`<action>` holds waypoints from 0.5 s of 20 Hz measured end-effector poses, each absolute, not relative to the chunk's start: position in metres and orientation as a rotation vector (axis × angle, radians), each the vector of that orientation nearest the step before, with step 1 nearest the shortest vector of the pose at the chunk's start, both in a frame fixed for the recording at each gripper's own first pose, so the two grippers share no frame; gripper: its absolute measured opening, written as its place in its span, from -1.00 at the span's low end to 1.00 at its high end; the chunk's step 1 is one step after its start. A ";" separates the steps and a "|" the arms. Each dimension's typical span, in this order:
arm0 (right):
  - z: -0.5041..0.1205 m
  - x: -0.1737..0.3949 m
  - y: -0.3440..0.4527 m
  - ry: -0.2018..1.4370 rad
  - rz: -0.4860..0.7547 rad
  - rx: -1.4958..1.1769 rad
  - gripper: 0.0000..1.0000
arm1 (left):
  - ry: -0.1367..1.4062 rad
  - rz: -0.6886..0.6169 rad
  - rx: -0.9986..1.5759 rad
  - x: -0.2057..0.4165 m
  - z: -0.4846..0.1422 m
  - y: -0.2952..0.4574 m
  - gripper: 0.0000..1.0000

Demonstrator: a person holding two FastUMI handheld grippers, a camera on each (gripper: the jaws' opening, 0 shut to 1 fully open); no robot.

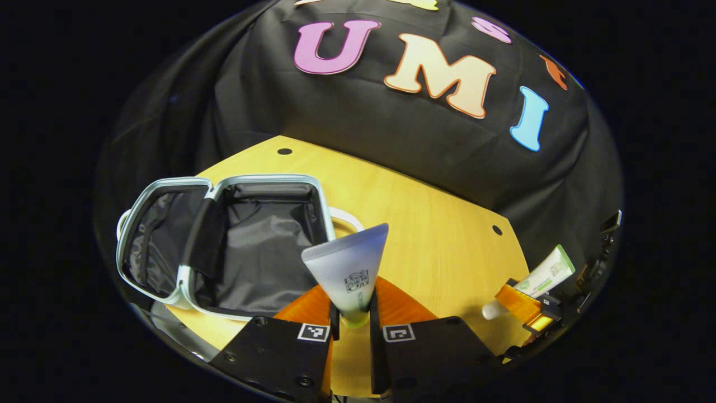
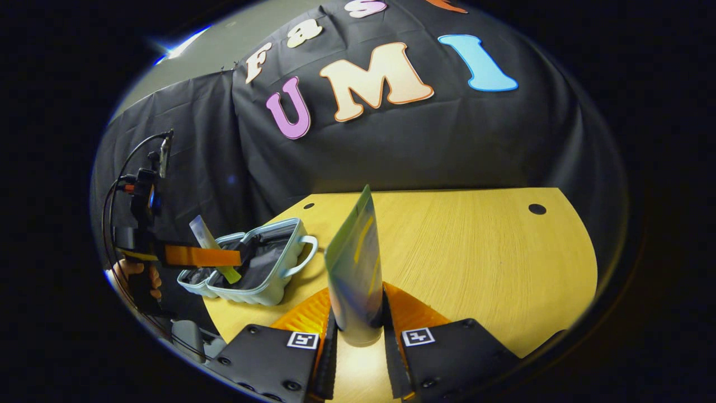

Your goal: First open the suitcase, pack the skin care products into it, and then close the suitcase.

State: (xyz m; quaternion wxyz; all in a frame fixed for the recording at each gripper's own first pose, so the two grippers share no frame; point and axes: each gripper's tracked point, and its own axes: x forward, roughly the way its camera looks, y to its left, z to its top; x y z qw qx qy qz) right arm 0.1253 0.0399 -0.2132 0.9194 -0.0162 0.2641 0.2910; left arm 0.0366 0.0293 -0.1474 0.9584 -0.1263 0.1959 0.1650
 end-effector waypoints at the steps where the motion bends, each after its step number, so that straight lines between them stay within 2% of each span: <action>1: -0.209 0.123 0.044 0.545 0.602 -0.035 -0.27 | 0.416 0.333 -0.261 0.031 -0.148 0.037 -0.59; 2: -0.205 0.121 0.049 0.548 0.607 -0.031 -0.21 | 0.435 0.330 -0.261 0.027 -0.150 0.045 -0.60; 5: -0.199 0.114 0.071 0.556 0.620 -0.042 -0.29 | 0.523 0.329 -0.250 0.022 -0.165 0.080 -0.59; 6: -0.196 0.112 0.079 0.551 0.623 -0.046 -0.21 | 0.554 0.320 -0.254 0.022 -0.171 0.089 -0.59; 8: -0.196 0.105 0.099 0.557 0.623 -0.055 -0.21 | 0.620 0.300 -0.292 0.026 -0.184 0.108 -0.60; 9: -0.197 0.103 0.111 0.566 0.622 -0.057 -0.29 | 0.663 0.292 -0.317 0.027 -0.193 0.116 -0.60; 10: -0.199 0.101 0.124 0.577 0.620 -0.057 -0.21 | 0.701 0.297 -0.339 0.026 -0.201 0.125 -0.59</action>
